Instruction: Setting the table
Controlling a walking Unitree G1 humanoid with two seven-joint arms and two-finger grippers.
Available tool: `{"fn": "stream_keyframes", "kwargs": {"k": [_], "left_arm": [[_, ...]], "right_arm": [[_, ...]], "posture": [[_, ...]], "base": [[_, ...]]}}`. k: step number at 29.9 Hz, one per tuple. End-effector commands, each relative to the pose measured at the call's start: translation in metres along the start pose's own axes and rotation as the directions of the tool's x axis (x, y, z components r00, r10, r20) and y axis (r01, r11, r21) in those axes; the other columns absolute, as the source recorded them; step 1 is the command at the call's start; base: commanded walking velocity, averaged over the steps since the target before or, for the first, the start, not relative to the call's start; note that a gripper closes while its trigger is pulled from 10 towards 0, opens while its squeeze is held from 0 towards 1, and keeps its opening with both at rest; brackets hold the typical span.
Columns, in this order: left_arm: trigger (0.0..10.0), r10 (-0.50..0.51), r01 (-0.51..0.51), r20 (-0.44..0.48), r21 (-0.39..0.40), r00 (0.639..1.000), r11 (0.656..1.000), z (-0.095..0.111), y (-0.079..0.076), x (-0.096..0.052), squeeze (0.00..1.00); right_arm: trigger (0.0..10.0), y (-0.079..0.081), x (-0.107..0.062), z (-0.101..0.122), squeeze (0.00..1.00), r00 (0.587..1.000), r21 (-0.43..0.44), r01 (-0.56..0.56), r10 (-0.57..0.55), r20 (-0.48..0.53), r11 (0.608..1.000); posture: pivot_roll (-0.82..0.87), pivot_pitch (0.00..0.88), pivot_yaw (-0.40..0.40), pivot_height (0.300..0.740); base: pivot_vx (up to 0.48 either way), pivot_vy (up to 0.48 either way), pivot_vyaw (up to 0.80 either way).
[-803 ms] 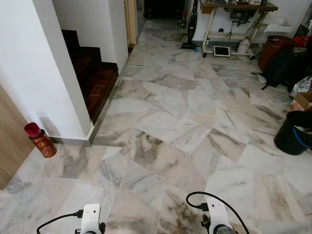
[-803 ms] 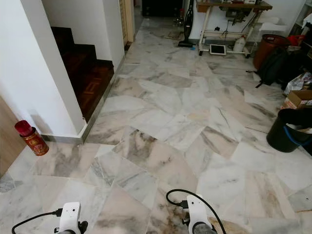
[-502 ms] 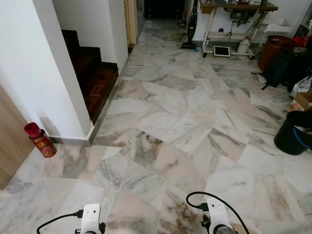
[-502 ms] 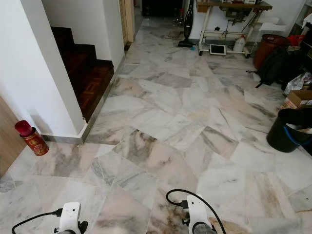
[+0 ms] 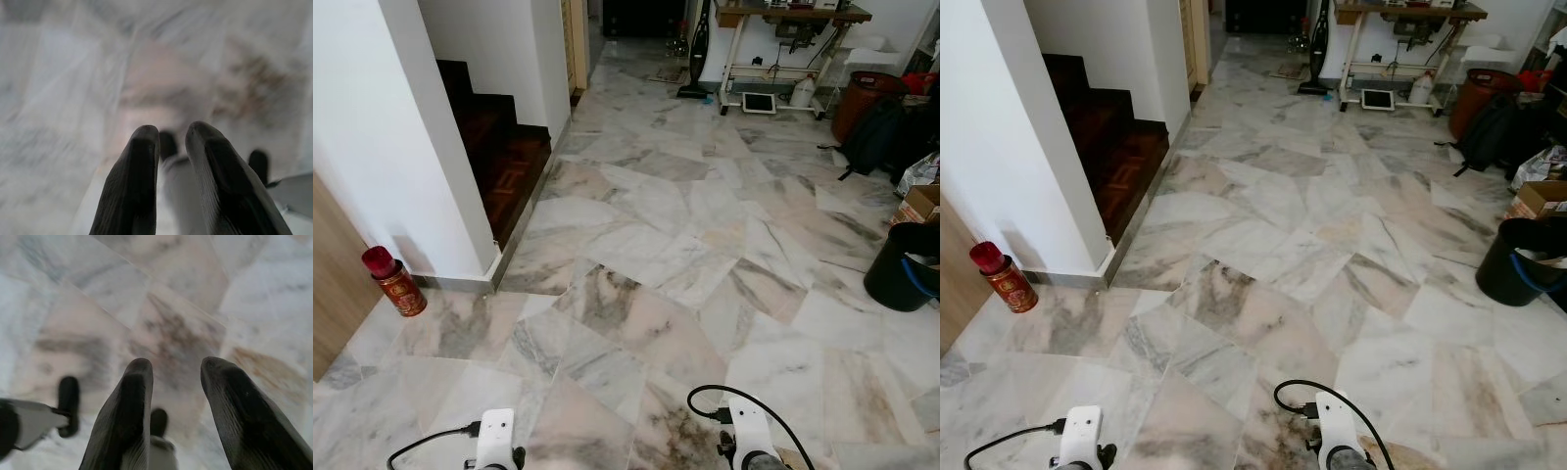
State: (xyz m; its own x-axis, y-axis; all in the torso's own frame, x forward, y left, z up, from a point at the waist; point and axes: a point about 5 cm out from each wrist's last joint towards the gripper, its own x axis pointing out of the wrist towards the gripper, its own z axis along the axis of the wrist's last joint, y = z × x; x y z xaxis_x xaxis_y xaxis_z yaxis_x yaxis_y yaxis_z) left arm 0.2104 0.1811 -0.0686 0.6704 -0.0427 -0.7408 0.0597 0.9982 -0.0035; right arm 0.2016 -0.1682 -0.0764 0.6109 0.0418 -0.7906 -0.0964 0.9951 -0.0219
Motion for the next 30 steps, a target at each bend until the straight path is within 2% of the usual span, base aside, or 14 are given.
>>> {"fn": "stream_keyframes", "kwargs": {"k": [1,5,12,15,18,21,23,27,30], "left_arm": [[10.0,-0.031,0.031,0.023,-0.008,0.999,0.999,0.009,0.002,0.001,0.00],[10.0,-0.067,0.067,-0.002,0.030,0.998,0.997,0.006,-0.003,0.002,0.00],[10.0,-0.036,0.037,-0.019,0.043,0.999,0.998,-0.002,0.000,-0.001,0.00],[10.0,0.020,-0.018,-0.024,0.082,1.000,0.996,-0.006,0.007,-0.002,0.00],[10.0,0.035,-0.035,0.001,0.036,0.999,0.999,-0.004,0.009,-0.003,0.00],[10.0,0.036,-0.036,0.004,0.031,0.999,0.999,-0.004,0.009,-0.003,0.00],[10.0,0.047,-0.047,0.015,-0.010,0.999,0.999,-0.003,0.009,-0.003,0.00],[10.0,0.059,-0.059,0.013,0.008,0.998,0.998,-0.003,0.010,-0.003,0.00],[10.0,0.053,-0.053,0.002,0.016,0.999,0.998,-0.006,0.009,-0.003,0.00]], "right_arm": [[10.0,-0.004,0.001,0.009,0.00,0.999,0.019,0.009,-0.010,0.038,1.000],[10.0,-0.003,0.001,0.009,0.00,0.999,0.020,-0.002,0.002,0.033,1.000],[10.0,-0.001,0.000,0.005,0.00,0.999,0.023,-0.027,0.026,0.034,0.999],[10.0,-0.001,0.000,0.004,0.00,0.999,0.008,-0.032,0.032,0.031,0.999],[10.0,-0.002,0.000,0.004,0.00,0.999,0.011,-0.031,0.031,0.032,0.999],[10.0,-0.002,0.000,0.004,0.00,0.999,0.011,-0.032,0.031,0.032,0.999],[10.0,-0.003,0.000,0.006,0.00,0.999,0.010,-0.032,0.032,0.039,0.999],[10.0,-0.002,0.000,0.008,0.00,0.999,0.015,-0.021,0.021,0.036,1.000],[10.0,-0.002,0.001,0.007,0.00,1.000,0.015,-0.016,0.015,0.026,1.000]], "posture": [[0.00,0.000,0.000,0.728],[0.01,0.000,-0.001,0.728],[0.01,0.000,0.000,0.728],[0.00,0.000,-0.002,0.728],[0.00,0.000,-0.009,0.728],[0.00,0.000,-0.009,0.728],[0.01,0.000,-0.016,0.728],[0.01,0.000,-0.017,0.728],[0.01,0.000,-0.014,0.728]], "base": [[0.000,0.000,0.00],[0.000,0.000,0.00],[0.000,0.000,0.00],[0.000,0.000,0.00],[0.000,0.000,0.00],[0.000,0.000,0.00],[0.000,0.000,0.00],[0.000,0.000,0.00],[0.000,0.000,-0.68]]}}
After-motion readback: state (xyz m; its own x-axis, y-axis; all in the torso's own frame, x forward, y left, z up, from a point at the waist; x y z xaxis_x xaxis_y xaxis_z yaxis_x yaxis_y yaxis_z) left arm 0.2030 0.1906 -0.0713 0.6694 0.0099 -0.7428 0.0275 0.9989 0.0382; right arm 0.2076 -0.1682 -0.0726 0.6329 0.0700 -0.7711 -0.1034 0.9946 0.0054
